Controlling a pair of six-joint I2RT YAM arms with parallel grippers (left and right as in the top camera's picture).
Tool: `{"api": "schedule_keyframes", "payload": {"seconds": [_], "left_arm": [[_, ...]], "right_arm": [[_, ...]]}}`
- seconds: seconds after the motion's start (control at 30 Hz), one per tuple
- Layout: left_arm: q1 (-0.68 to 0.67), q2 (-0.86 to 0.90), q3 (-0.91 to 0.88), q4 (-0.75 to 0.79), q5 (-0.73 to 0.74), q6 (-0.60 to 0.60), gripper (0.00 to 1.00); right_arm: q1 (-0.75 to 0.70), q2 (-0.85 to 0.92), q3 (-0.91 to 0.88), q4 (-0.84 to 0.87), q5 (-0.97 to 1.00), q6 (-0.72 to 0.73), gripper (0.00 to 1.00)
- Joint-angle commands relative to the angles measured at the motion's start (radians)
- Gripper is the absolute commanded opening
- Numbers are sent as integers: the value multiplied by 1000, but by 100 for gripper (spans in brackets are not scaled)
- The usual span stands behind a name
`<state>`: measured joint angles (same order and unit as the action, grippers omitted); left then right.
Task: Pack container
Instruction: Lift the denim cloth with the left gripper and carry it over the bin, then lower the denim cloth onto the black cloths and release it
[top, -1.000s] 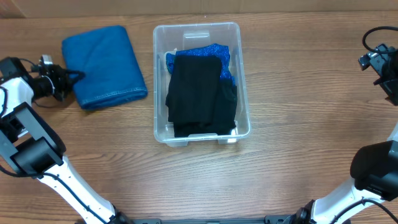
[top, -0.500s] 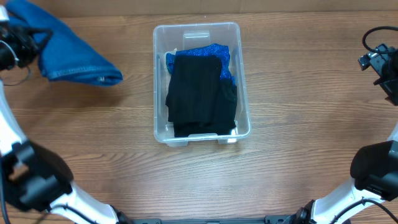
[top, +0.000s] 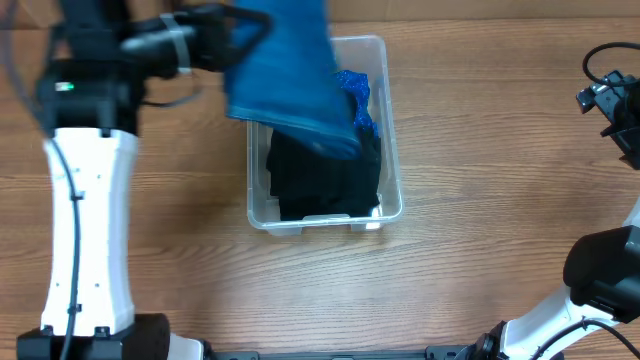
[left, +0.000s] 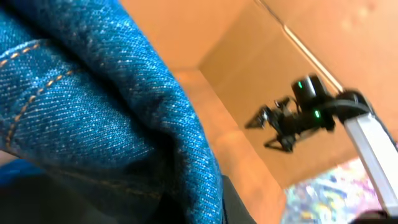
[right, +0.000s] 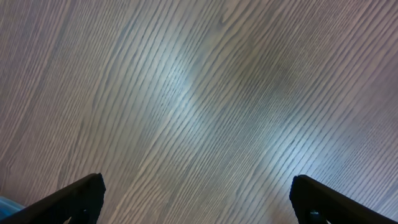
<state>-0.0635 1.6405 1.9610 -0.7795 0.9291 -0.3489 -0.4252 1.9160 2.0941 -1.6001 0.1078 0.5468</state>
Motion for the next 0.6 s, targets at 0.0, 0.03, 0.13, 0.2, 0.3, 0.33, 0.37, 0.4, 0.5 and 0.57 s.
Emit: {"api": "schedule_keyframes", "payload": {"seconds": [0.0,0.03,0.13,0.2,0.3,0.33,0.37,0.4,0.5,0.57], "left_arm": [[-147,5,50,31,-127,2,4],[-182,23,50,27,-145,1,4],[-251,102,50,8,-212,5,5],[-265,162,50,11,-212,5,5],[-266,254,50,8,-211,4,5],[-267,274,50,3,-207,5,5],[-267,297,50,-3,-203,4,5],[-267,317,50,-7,-194,5,5],[-276,371,50,-10,-169,11,4],[-284,391,50,-10,-169,11,4]], "right_arm": [[-2,-6,2,2,3,4,100],[-2,-6,2,2,3,4,100],[-2,-6,2,2,3,4,100],[-2,-6,1,2,3,4,100],[-2,-6,2,2,3,4,100],[-2,-6,1,2,3,4,100],[-2,-6,2,2,3,4,100],[-2,-6,1,2,3,4,100],[-2,-6,2,2,3,4,100],[-2,-6,2,2,3,4,100]]}}
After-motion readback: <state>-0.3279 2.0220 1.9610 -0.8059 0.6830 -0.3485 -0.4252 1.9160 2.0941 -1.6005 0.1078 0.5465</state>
